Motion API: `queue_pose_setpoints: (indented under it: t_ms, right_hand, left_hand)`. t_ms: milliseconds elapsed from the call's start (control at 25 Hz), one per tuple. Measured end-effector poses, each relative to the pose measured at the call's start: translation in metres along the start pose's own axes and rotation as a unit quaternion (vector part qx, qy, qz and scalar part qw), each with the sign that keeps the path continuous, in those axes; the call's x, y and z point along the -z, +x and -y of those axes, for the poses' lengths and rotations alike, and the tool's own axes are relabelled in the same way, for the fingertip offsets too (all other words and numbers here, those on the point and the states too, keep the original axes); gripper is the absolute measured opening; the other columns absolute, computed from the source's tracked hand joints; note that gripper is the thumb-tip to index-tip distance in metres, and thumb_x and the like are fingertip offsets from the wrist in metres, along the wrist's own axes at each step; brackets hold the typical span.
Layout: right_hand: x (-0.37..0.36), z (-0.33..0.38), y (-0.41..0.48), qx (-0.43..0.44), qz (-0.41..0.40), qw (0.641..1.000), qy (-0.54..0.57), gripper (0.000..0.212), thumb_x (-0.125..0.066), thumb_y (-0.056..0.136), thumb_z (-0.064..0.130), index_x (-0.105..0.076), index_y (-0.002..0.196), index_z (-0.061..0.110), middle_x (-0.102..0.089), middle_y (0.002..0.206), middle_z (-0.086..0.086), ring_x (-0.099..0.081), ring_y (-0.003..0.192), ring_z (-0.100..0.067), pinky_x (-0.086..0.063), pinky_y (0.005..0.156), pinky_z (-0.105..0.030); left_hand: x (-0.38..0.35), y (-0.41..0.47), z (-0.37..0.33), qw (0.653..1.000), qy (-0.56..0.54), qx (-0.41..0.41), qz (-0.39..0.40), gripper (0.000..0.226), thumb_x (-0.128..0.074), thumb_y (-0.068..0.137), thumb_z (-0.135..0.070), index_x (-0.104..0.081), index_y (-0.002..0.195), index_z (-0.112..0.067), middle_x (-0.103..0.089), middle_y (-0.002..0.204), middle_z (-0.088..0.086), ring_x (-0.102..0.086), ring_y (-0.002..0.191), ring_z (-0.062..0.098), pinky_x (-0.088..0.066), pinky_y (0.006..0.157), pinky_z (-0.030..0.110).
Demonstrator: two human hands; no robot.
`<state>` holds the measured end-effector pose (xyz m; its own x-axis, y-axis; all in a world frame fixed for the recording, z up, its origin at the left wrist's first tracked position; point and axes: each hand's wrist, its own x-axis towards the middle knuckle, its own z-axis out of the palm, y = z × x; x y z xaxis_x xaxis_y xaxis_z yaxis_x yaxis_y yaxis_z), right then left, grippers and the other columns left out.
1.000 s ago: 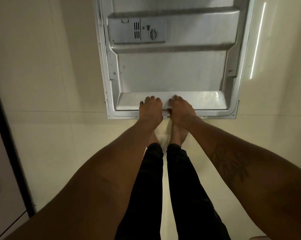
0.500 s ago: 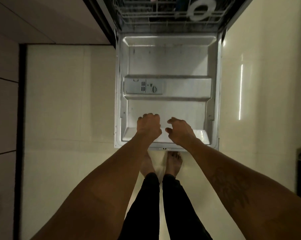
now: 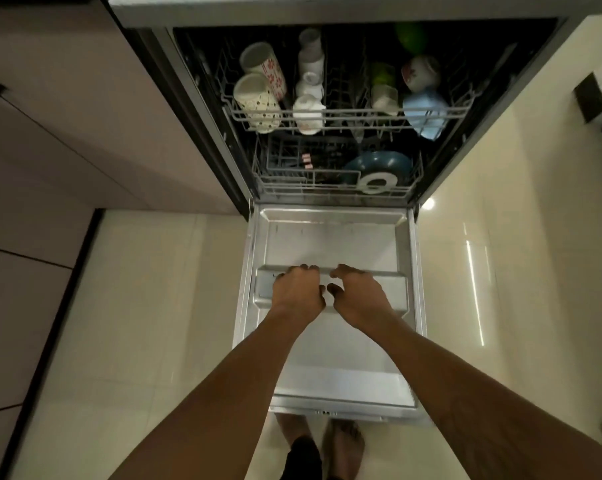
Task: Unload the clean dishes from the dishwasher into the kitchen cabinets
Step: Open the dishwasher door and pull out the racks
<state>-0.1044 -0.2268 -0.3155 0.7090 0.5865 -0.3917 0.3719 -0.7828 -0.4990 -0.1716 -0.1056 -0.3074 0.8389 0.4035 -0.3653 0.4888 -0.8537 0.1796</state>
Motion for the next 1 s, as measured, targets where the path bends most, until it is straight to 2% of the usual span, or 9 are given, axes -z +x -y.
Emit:
queue_pose_setpoints:
  t_ms: [120, 320, 480, 600, 680, 800, 880, 920, 1000]
  right_hand:
    - [0.013, 0.003, 0.03, 0.017, -0.029, 0.999, 0.005, 0.028, -0.06, 0.097, 0.027, -0.062, 0.125, 0.022, -0.069, 0.118, 0.004, -0.067, 0.104, -0.018, -0.055, 0.086, -0.03]
    - [0.024, 0.008, 0.098, 0.008, -0.047, 0.999, -0.017, 0.03, -0.057, 0.099, 0.025, -0.062, 0.128, 0.019, -0.068, 0.123, -0.002, -0.066, 0.107, -0.021, -0.052, 0.088, -0.031]
    - [0.031, 0.011, 0.165, 0.014, -0.081, 0.997, -0.016, 0.021, -0.058, 0.096, 0.012, -0.067, 0.114, 0.015, -0.071, 0.108, -0.006, -0.068, 0.095, -0.022, -0.048, 0.075, -0.024]
    - [0.034, 0.01, 0.203, 0.024, -0.097, 0.995, -0.029, 0.022, -0.061, 0.095, 0.013, -0.064, 0.117, 0.013, -0.07, 0.107, -0.008, -0.069, 0.093, -0.023, -0.053, 0.073, -0.027]
    - [0.033, 0.007, 0.225, 0.033, -0.095, 0.994, -0.049, 0.028, -0.064, 0.094, 0.019, -0.06, 0.121, 0.013, -0.069, 0.112, -0.009, -0.068, 0.097, -0.025, -0.058, 0.078, -0.034]
    - [0.029, -0.003, 0.256, 0.041, -0.072, 0.994, -0.073, 0.049, -0.07, 0.091, 0.023, -0.051, 0.135, 0.016, -0.063, 0.128, -0.009, -0.064, 0.113, -0.029, -0.057, 0.091, -0.042]
    - [0.027, -0.011, 0.274, 0.034, -0.05, 0.994, -0.091, 0.068, -0.072, 0.089, 0.025, -0.038, 0.148, 0.016, -0.047, 0.147, -0.01, -0.047, 0.135, -0.032, -0.046, 0.108, -0.045]
    - [0.026, -0.016, 0.282, 0.03, -0.032, 0.993, -0.108, 0.078, -0.071, 0.089, 0.028, -0.029, 0.153, 0.015, -0.034, 0.157, -0.011, -0.033, 0.146, -0.032, -0.033, 0.118, -0.046]
    - [0.024, -0.024, 0.294, 0.017, 0.002, 0.988, -0.155, 0.088, -0.065, 0.093, 0.035, -0.01, 0.159, 0.013, -0.011, 0.166, -0.011, -0.007, 0.154, -0.03, -0.009, 0.125, -0.046]
  left_hand:
    - [0.018, 0.035, 0.008, 1.0, -0.016, -0.008, -0.014, 0.03, -0.055, 0.097, -0.033, -0.058, 0.121, -0.016, -0.064, 0.107, 0.003, -0.062, 0.099, 0.022, -0.053, 0.083, 0.036]
    - [0.028, 0.106, 0.025, 0.997, -0.06, -0.012, -0.045, 0.02, -0.054, 0.098, -0.029, -0.06, 0.111, -0.014, -0.063, 0.102, 0.005, -0.062, 0.098, 0.023, -0.049, 0.078, 0.034]
    - [0.028, 0.17, 0.031, 0.993, -0.078, -0.03, -0.08, 0.022, -0.057, 0.097, -0.025, -0.059, 0.113, -0.011, -0.065, 0.106, 0.01, -0.064, 0.1, 0.028, -0.048, 0.076, 0.034]
    - [0.027, 0.213, 0.022, 0.991, -0.104, -0.023, -0.078, 0.042, -0.06, 0.095, -0.03, -0.05, 0.131, -0.009, -0.059, 0.124, 0.014, -0.059, 0.114, 0.032, -0.05, 0.09, 0.042]
    - [0.023, 0.236, 0.017, 0.994, -0.092, -0.024, -0.059, 0.059, -0.064, 0.092, -0.03, -0.039, 0.142, -0.01, -0.048, 0.14, 0.013, -0.05, 0.126, 0.032, -0.047, 0.1, 0.044]
    - [0.013, 0.265, 0.017, 0.998, -0.041, -0.038, -0.038, 0.075, -0.069, 0.089, -0.029, -0.03, 0.15, -0.011, -0.034, 0.152, 0.011, -0.038, 0.137, 0.033, -0.037, 0.111, 0.044]
    - [0.007, 0.283, 0.018, 0.999, -0.016, -0.043, -0.012, 0.083, -0.067, 0.09, -0.032, -0.02, 0.155, -0.01, -0.022, 0.16, 0.011, -0.026, 0.145, 0.033, -0.028, 0.118, 0.045]
    - [0.005, 0.291, 0.017, 0.999, -0.003, -0.046, 0.008, 0.086, -0.064, 0.091, -0.034, -0.014, 0.157, -0.01, -0.015, 0.163, 0.01, -0.018, 0.149, 0.032, -0.02, 0.121, 0.045]
    - [0.003, 0.302, 0.015, 0.998, 0.013, -0.05, 0.043, 0.087, -0.06, 0.094, -0.035, -0.006, 0.158, -0.01, -0.005, 0.166, 0.01, -0.006, 0.152, 0.028, -0.01, 0.123, 0.045]
